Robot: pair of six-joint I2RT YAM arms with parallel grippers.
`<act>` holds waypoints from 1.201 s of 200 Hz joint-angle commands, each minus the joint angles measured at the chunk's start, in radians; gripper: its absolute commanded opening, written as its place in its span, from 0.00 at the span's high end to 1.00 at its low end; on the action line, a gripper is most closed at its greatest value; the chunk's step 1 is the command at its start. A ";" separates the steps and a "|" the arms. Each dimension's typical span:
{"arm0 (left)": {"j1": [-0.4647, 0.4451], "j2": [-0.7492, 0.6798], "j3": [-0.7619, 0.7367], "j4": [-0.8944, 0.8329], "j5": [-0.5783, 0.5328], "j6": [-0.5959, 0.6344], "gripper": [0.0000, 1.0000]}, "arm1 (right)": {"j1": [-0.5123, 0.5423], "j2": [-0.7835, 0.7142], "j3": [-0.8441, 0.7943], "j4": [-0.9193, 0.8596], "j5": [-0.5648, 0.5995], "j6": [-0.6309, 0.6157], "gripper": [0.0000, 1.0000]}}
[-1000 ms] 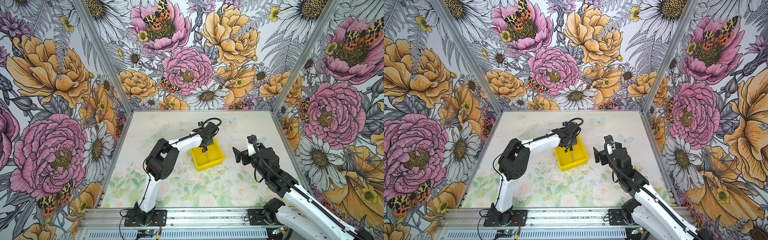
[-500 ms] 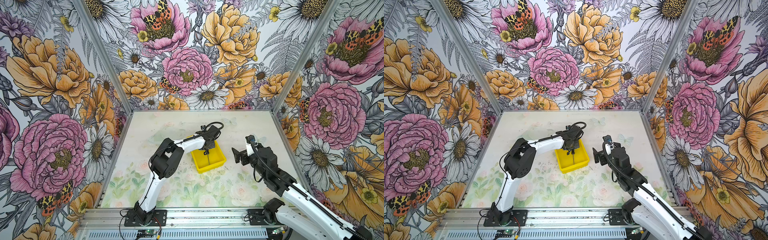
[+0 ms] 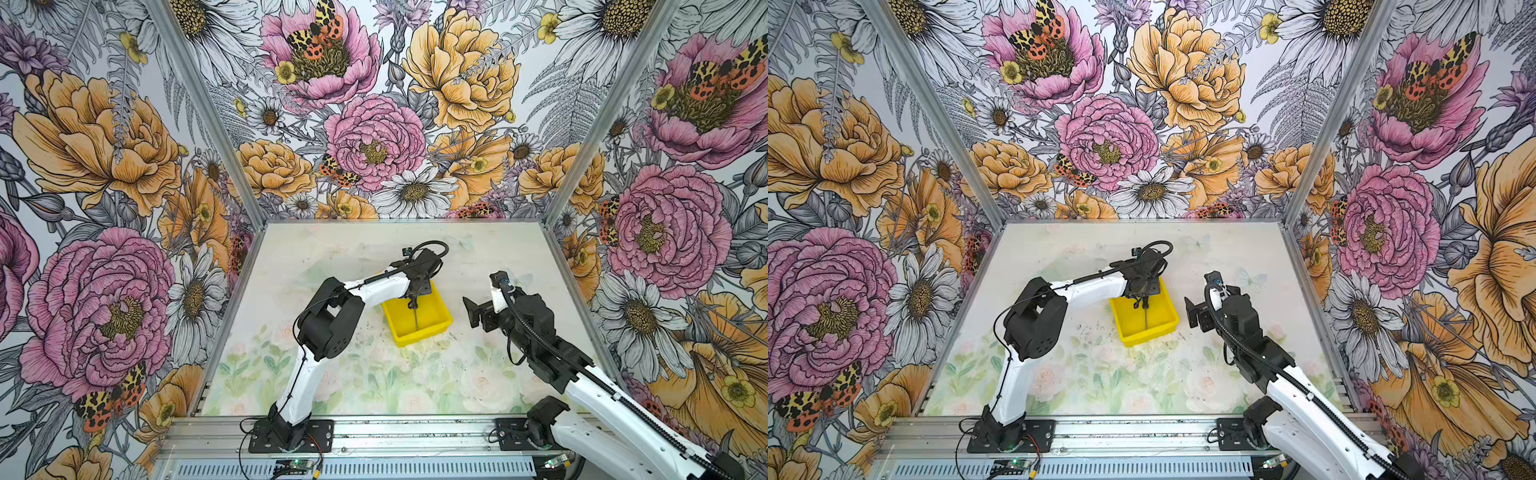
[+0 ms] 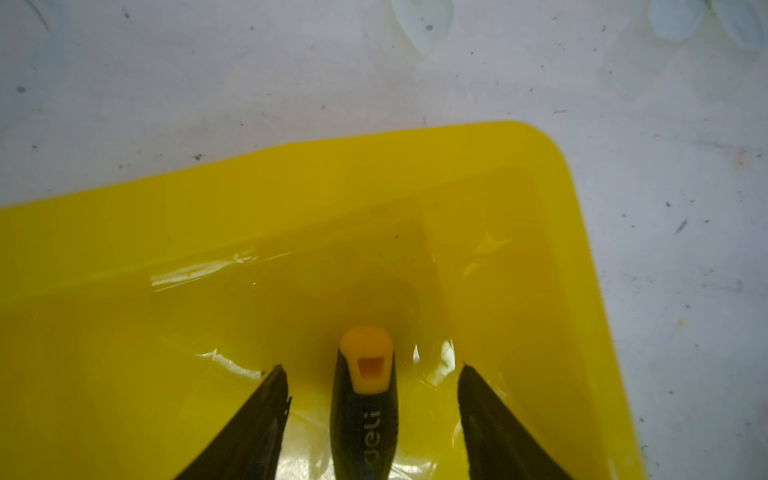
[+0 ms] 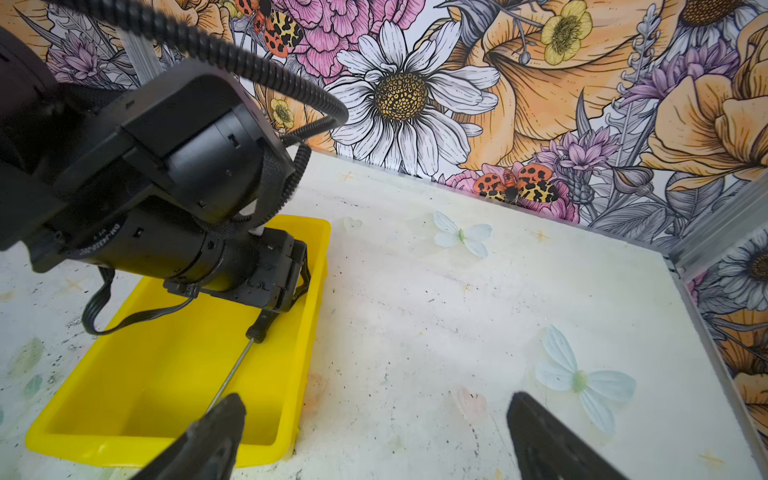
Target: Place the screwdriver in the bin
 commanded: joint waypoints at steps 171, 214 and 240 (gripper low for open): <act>-0.053 -0.401 -0.207 0.005 -0.105 0.098 0.01 | -0.008 -0.151 0.019 -0.071 0.078 0.016 0.00; -0.060 -0.552 -0.369 0.001 -0.154 0.067 0.01 | -0.009 -0.202 0.007 -0.074 0.113 0.048 0.00; -0.061 -0.670 -0.474 -0.001 -0.189 0.042 0.01 | -0.011 -0.207 0.000 -0.072 0.133 0.053 0.01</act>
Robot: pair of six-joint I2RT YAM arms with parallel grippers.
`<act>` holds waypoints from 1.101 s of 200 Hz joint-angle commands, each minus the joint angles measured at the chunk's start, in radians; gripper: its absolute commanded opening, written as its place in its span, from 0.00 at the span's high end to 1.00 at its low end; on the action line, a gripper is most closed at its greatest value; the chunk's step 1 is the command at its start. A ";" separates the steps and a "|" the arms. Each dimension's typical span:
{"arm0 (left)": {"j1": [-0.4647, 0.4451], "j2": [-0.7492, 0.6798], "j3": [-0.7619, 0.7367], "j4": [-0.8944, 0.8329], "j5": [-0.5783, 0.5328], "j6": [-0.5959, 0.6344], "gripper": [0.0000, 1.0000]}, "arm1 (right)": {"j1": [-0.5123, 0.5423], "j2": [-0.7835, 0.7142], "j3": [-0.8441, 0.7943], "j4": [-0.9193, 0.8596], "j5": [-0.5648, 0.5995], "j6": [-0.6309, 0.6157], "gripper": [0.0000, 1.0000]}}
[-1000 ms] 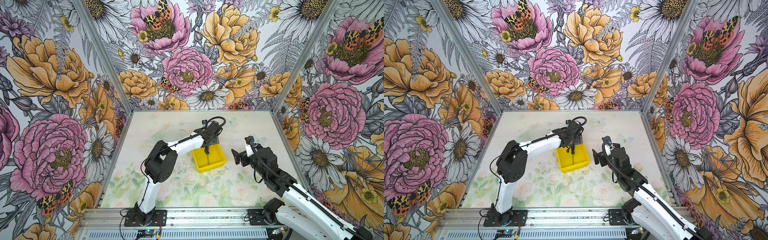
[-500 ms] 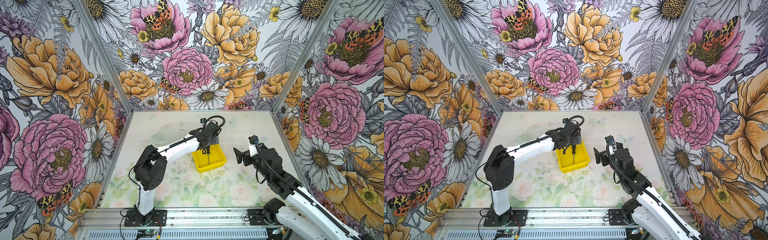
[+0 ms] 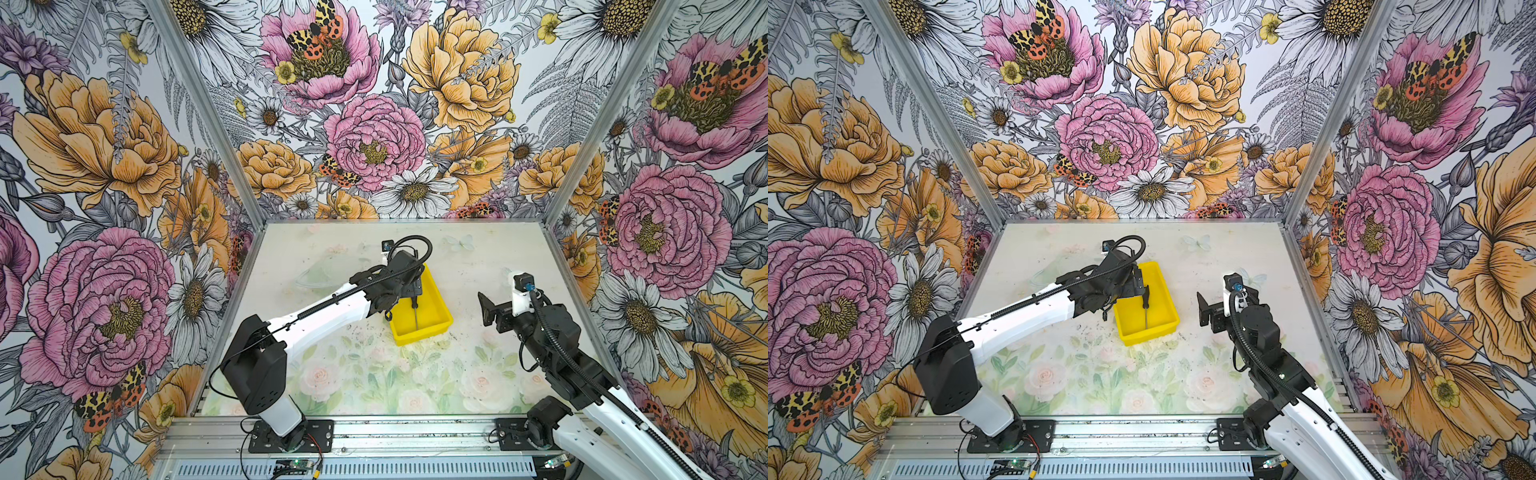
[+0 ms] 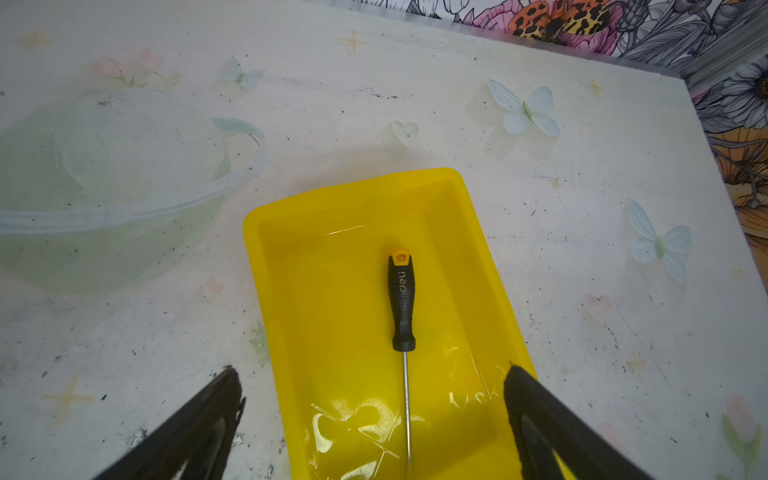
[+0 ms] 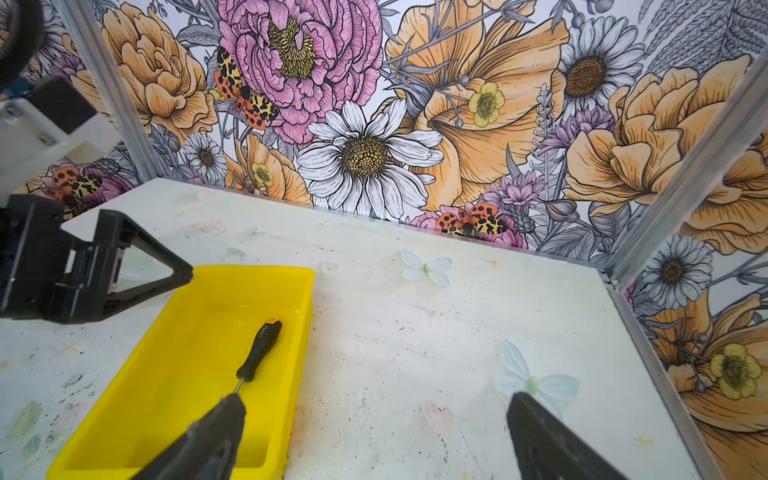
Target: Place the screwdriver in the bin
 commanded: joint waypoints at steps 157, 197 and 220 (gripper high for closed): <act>0.420 -0.633 -0.530 0.109 -0.002 0.098 0.01 | -0.087 0.209 -0.106 0.153 0.185 0.083 0.01; 0.531 -0.631 -0.598 0.289 0.096 0.337 0.01 | -0.202 0.364 -0.111 0.290 0.141 0.143 0.01; 0.541 -0.609 -0.628 0.383 0.101 0.492 0.02 | -0.257 0.443 -0.086 0.349 0.125 0.145 0.01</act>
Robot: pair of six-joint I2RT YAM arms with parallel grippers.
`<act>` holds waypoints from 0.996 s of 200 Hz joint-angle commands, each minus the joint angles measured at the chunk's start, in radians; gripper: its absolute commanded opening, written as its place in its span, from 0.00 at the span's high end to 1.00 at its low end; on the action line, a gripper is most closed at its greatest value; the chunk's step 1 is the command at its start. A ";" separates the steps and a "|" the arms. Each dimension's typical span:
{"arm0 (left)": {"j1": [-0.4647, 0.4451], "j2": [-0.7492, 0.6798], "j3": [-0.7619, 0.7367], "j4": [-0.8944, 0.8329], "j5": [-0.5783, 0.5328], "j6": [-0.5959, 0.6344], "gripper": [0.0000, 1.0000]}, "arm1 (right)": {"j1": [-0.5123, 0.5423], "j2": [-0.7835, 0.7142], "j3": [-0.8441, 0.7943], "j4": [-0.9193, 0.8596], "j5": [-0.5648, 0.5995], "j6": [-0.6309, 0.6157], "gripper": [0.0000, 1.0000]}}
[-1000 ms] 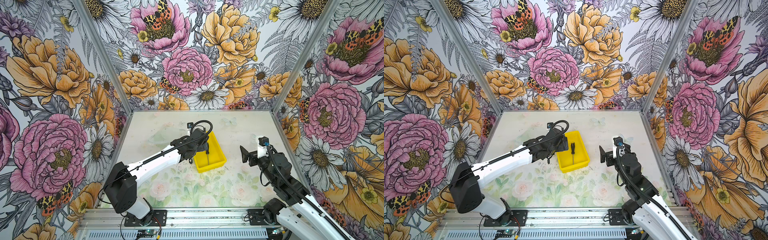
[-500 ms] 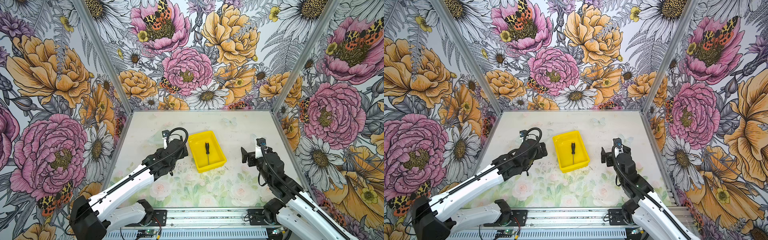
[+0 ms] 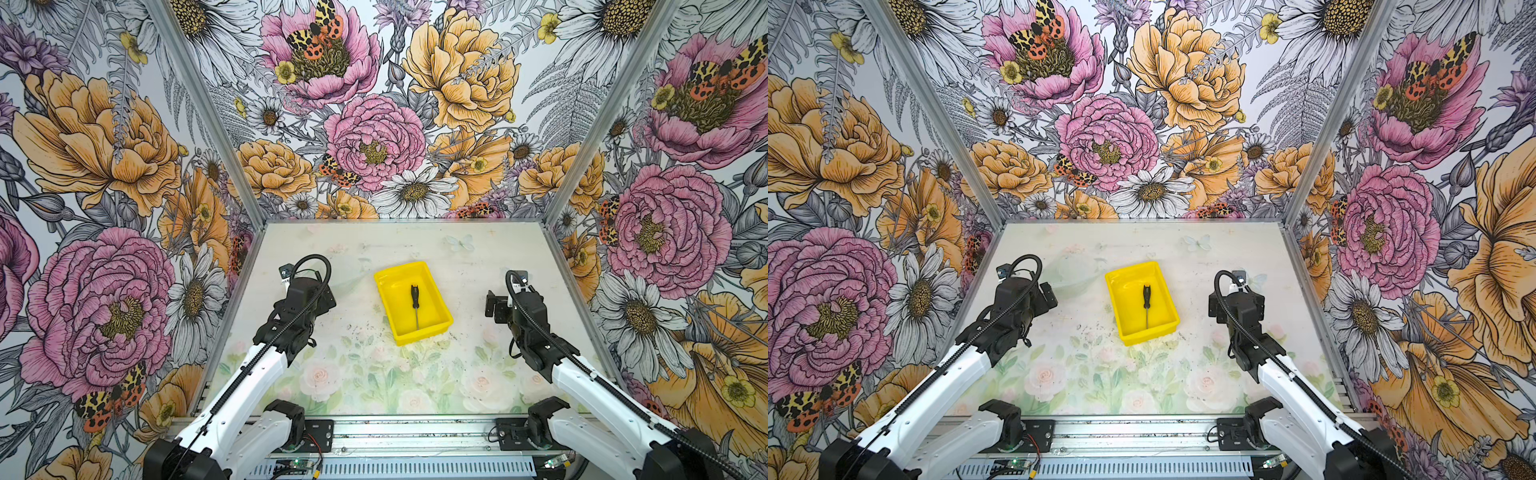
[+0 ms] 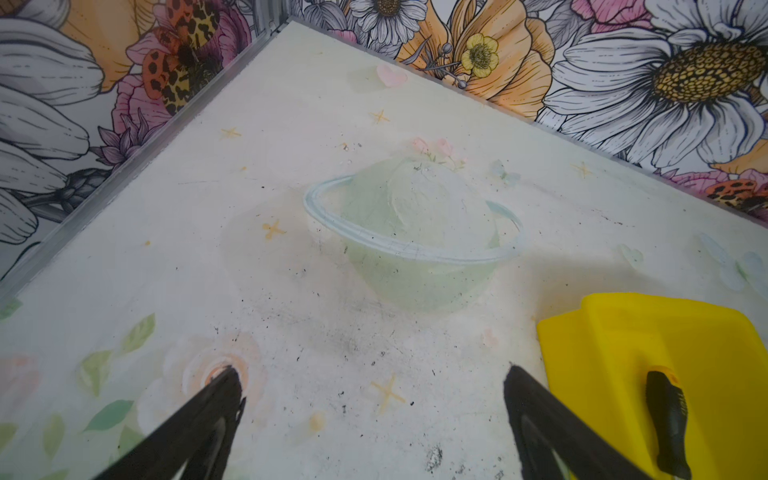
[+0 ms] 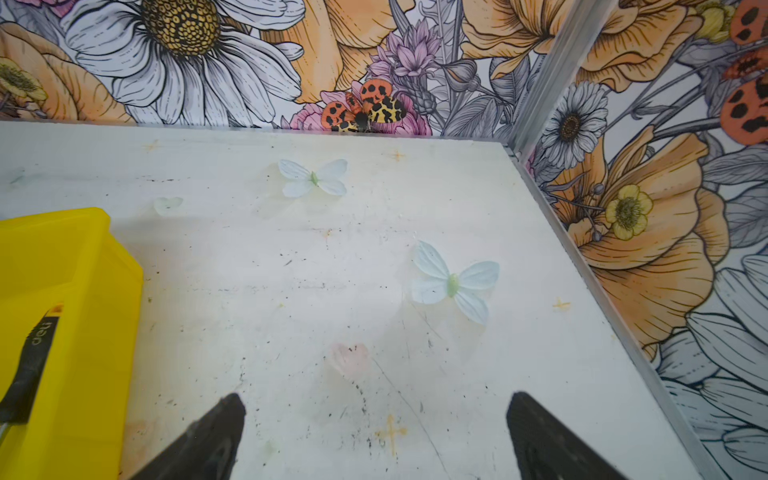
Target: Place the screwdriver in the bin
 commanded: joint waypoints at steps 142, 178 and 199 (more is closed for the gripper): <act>0.240 0.213 -0.310 0.824 0.150 0.291 0.01 | -0.188 0.396 -0.021 0.576 -0.072 -0.149 0.00; 0.263 0.276 -0.322 0.962 0.177 0.326 0.01 | -0.241 0.473 0.019 0.628 -0.142 -0.144 0.01; 0.279 0.328 -0.314 1.035 0.215 0.322 0.01 | -0.276 0.526 0.007 0.705 -0.180 -0.122 0.00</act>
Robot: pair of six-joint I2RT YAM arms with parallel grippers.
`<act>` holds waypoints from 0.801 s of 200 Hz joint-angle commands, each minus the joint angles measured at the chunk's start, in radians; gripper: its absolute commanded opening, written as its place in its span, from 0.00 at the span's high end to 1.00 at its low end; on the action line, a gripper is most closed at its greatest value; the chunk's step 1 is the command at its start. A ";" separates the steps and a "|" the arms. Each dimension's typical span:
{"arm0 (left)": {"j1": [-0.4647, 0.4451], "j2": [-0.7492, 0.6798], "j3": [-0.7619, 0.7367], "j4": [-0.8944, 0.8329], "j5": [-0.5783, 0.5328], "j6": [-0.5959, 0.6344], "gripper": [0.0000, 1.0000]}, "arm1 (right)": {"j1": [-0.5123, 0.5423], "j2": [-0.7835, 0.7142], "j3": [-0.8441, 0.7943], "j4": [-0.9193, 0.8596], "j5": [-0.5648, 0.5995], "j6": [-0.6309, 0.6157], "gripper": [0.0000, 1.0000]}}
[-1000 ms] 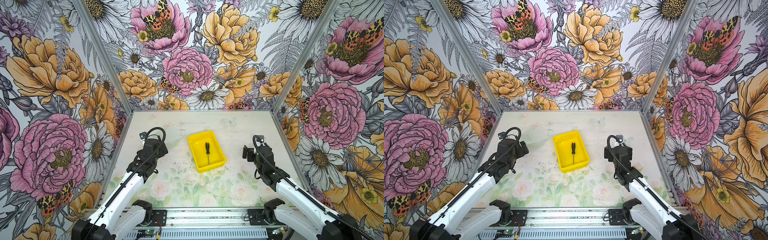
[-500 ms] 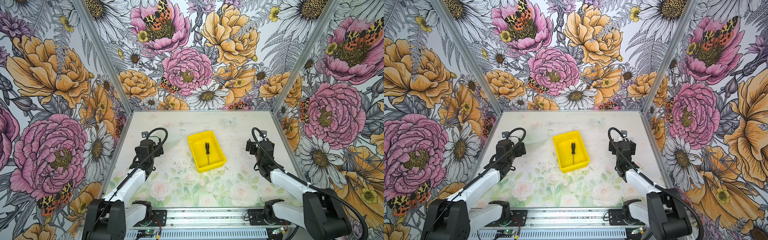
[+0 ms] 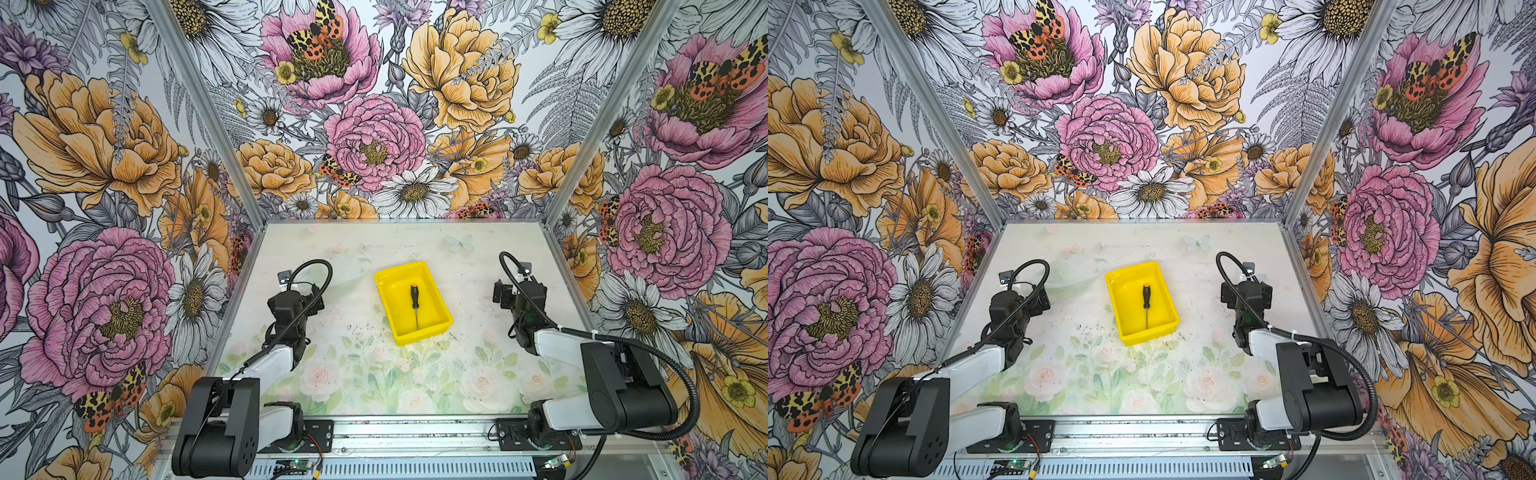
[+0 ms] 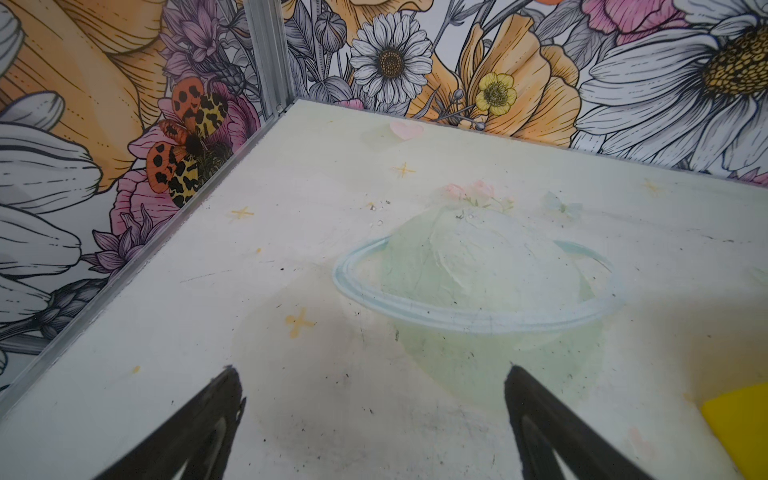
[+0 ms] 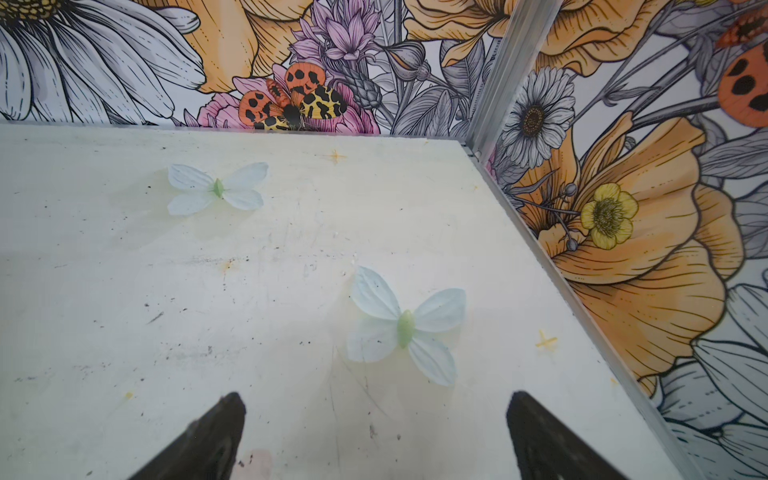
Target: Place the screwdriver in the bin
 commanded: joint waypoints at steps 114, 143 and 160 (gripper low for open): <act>0.079 0.269 0.057 0.361 0.179 0.071 0.01 | -0.092 0.101 -0.023 0.240 -0.235 0.021 0.00; 0.059 0.307 0.035 0.436 0.154 0.092 0.01 | -0.069 0.102 -0.032 0.257 -0.168 0.018 0.01; 0.050 0.309 0.017 0.467 0.124 0.093 0.01 | -0.068 0.102 -0.032 0.259 -0.167 0.018 0.01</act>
